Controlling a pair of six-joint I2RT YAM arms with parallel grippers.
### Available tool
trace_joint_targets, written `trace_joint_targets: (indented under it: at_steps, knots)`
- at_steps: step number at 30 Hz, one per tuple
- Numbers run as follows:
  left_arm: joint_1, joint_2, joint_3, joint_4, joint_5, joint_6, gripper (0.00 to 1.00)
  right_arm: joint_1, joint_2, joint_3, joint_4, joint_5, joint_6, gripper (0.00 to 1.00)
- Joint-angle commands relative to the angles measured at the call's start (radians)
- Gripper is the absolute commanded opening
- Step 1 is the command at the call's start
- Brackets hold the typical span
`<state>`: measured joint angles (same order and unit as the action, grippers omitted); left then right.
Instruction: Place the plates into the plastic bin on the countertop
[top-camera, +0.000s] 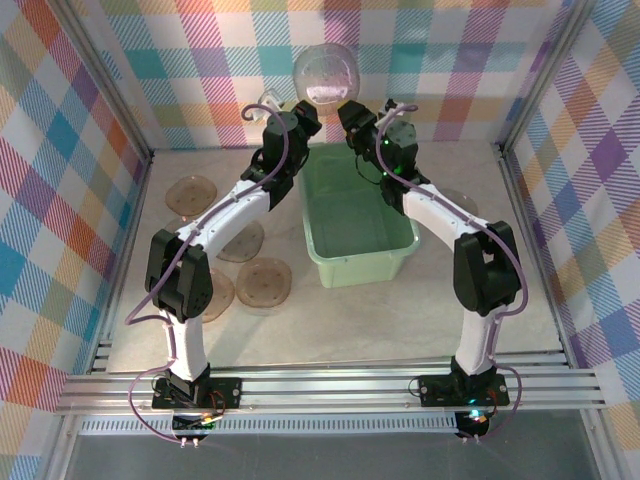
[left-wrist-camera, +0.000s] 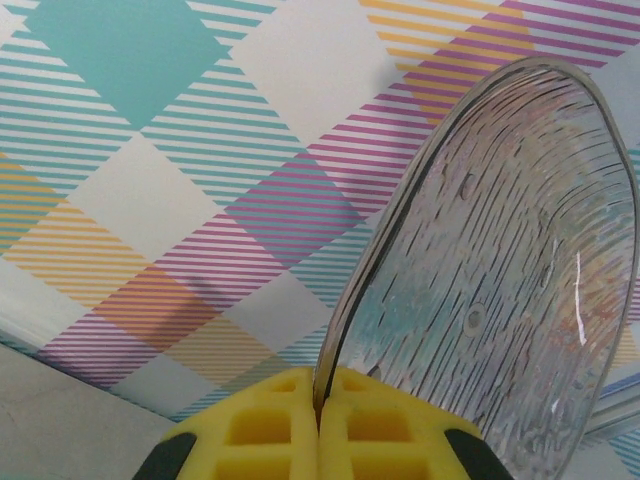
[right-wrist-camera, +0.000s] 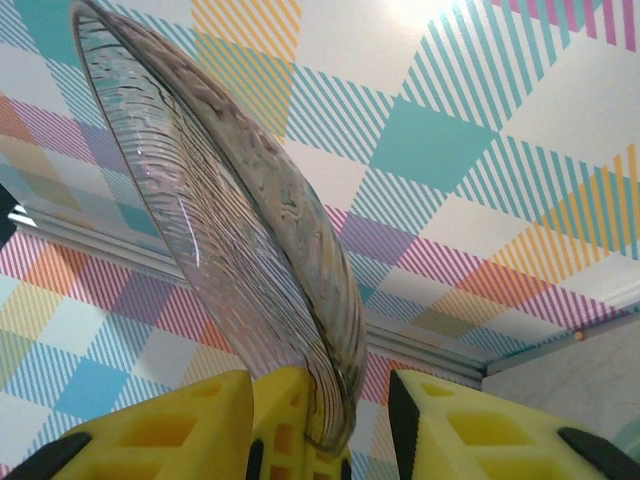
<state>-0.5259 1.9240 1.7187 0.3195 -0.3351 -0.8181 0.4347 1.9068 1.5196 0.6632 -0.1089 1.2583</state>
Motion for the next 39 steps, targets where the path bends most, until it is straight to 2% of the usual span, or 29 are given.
trace_joint_targets:
  at_steps: [1, 10, 17, 25, 27, 30, 32, 35, 39]
  knots:
    - [-0.016, -0.002, -0.019, 0.086, -0.025, 0.019, 0.00, 0.013, 0.032, 0.040, 0.039, 0.003, 0.047, 0.38]
    - [-0.035, -0.011, -0.050, 0.138, -0.037, 0.068, 0.00, 0.022, 0.045, 0.056, 0.043, 0.032, 0.057, 0.27]
    - [-0.066, -0.026, -0.073, 0.166, -0.068, 0.166, 0.00, 0.025, 0.042, 0.044, 0.044, 0.052, 0.078, 0.12]
    - [-0.076, -0.046, -0.115, 0.197, -0.099, 0.207, 0.00, 0.026, 0.028, 0.030, 0.027, 0.066, 0.081, 0.09]
    - [-0.075, -0.050, -0.118, 0.197, -0.096, 0.217, 0.11, 0.025, 0.025, 0.024, 0.020, 0.069, 0.084, 0.08]
    - [-0.073, -0.060, -0.114, 0.187, -0.058, 0.248, 0.41, 0.026, 0.017, 0.010, 0.015, 0.082, 0.081, 0.07]
    - [-0.072, -0.068, -0.086, 0.127, -0.013, 0.276, 0.58, 0.024, 0.010, 0.004, 0.013, 0.086, 0.075, 0.07]
    - [-0.062, -0.080, -0.068, 0.075, 0.037, 0.295, 0.70, 0.022, 0.005, -0.004, -0.001, 0.091, 0.073, 0.06]
    - [-0.034, -0.103, -0.070, 0.024, 0.096, 0.286, 0.75, 0.019, -0.010, -0.024, -0.025, 0.104, 0.078, 0.05]
